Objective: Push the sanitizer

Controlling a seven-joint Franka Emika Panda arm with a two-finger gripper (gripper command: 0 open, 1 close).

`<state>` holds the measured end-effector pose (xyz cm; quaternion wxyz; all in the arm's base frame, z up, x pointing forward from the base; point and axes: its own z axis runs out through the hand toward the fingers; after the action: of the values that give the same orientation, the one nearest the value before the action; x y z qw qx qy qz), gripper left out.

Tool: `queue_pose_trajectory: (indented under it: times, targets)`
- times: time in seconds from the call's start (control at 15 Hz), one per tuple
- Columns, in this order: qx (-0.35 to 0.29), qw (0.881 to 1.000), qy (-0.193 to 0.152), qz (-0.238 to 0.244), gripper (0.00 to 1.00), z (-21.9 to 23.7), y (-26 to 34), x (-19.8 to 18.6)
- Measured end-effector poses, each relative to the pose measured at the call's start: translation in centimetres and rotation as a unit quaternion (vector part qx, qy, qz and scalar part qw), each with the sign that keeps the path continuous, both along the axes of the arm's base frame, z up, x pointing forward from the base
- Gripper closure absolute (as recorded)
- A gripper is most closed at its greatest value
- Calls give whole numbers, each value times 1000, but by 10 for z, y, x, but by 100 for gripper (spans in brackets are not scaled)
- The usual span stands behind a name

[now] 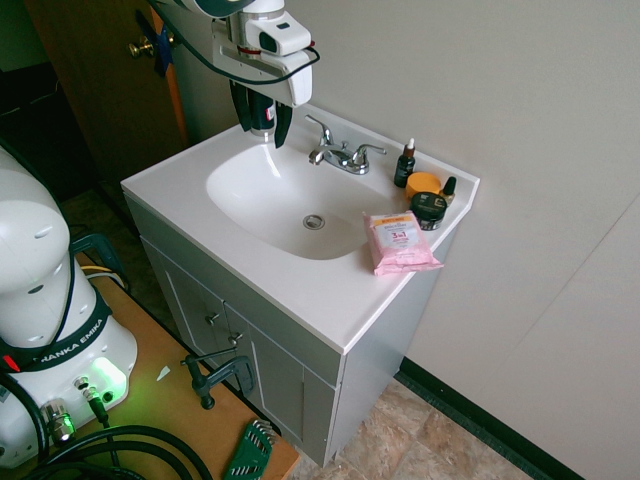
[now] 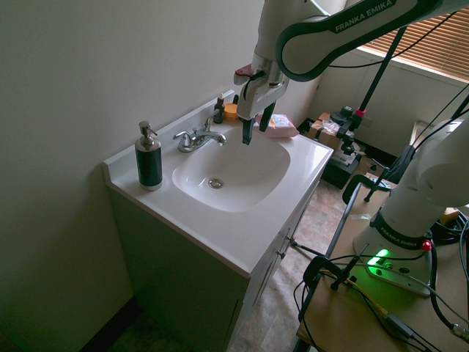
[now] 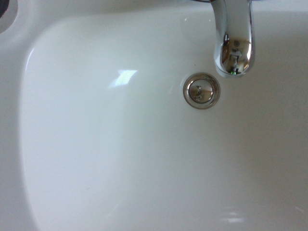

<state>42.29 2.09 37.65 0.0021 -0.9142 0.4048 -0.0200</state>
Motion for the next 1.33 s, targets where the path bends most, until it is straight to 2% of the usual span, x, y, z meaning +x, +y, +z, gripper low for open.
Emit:
queue_pose_trajectory:
  times: [0.33, 0.53, 0.6, 1.0, 1.33]
  targets:
    - [3, 1000, -18, 8, 0, 18, 5, 13]
    - [-5, 998, -40, 38, 0, 52, 45, 54]
    - [-10, 998, -43, 49, 100, 60, 63, 71]
    - [-37, 994, -46, 88, 100, 91, 152, 154]
    - [-47, 993, -39, 104, 100, 99, 193, 187]
